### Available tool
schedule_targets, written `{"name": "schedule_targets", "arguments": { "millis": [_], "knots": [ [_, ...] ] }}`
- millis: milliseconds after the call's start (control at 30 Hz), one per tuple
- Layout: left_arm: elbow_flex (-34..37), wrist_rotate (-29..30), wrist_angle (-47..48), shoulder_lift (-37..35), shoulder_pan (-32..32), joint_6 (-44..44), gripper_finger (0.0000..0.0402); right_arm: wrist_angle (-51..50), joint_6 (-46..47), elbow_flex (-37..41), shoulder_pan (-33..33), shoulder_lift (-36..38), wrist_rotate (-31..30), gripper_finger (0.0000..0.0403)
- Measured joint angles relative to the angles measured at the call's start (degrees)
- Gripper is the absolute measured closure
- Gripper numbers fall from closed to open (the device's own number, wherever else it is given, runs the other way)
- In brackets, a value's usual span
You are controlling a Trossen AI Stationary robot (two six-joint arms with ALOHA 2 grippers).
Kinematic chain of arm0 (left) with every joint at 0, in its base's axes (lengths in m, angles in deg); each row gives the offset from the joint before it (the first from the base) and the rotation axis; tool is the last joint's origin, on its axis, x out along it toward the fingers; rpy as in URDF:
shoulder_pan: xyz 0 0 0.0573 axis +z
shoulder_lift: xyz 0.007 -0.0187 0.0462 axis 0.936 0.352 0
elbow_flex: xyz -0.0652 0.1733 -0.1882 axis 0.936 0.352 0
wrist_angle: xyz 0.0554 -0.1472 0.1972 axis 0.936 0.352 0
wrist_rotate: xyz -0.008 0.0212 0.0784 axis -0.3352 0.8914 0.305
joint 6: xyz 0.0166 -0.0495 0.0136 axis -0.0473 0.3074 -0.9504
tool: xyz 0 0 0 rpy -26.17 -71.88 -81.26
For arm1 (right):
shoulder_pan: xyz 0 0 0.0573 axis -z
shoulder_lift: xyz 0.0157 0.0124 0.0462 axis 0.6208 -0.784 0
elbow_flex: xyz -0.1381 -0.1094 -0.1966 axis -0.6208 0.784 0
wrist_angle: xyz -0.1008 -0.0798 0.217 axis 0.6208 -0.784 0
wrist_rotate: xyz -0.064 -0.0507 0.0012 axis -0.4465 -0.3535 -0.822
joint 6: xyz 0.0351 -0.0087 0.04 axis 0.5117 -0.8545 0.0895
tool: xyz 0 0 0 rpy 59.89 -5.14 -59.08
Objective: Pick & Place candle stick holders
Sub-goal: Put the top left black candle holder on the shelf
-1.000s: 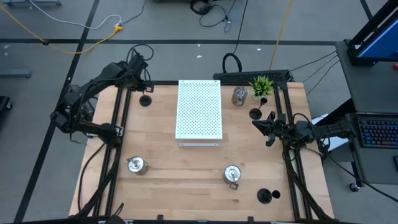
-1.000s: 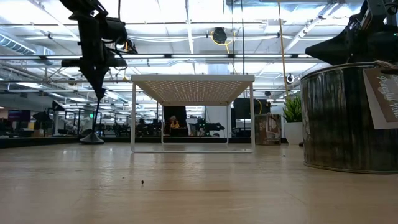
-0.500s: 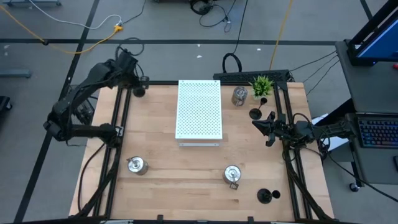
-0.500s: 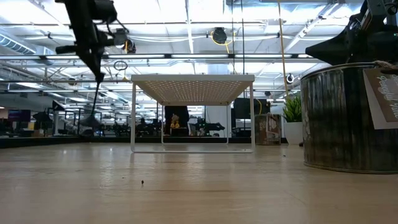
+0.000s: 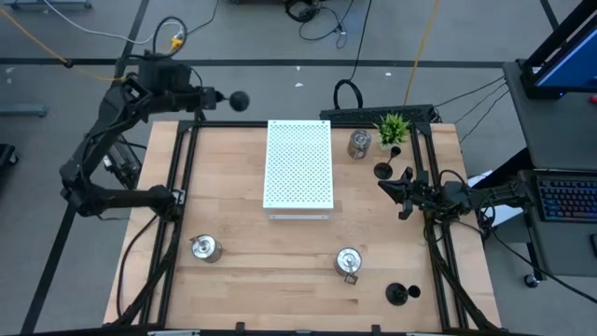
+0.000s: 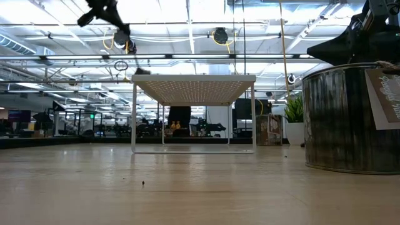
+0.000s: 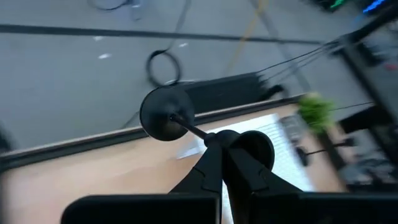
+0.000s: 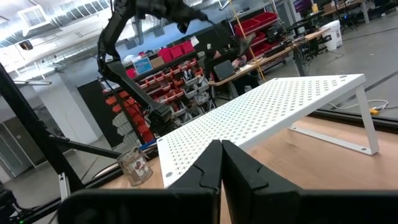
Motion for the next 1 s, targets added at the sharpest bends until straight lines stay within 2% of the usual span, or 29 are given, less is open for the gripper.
{"name": "schedule_targets", "arguments": {
  "millis": [200, 533, 667, 1000],
  "knots": [
    [-1.5, -3.6, -2.0, 0.6, -3.0, 2.1, 0.0399, 0.0, 0.1, 0.0, 0.0, 0.0, 0.0, 0.0403],
    [-1.5, -3.7, -3.2, 0.8, -7.1, 5.0, 0.0399, 0.3, 0.2, 0.0, 0.0, 0.0, -0.6, 0.0403],
    [-1.5, -5.1, -5.5, 0.8, -8.3, 6.1, 0.0399, 2.7, 0.2, 0.0, 0.0, 0.0, -3.4, 0.0403],
    [-1.6, -5.3, -6.5, 0.9, -12.1, 9.2, 0.0399, 15.6, -9.0, 0.0, 0.0, -0.1, -3.4, 0.0403]
  ]
}}
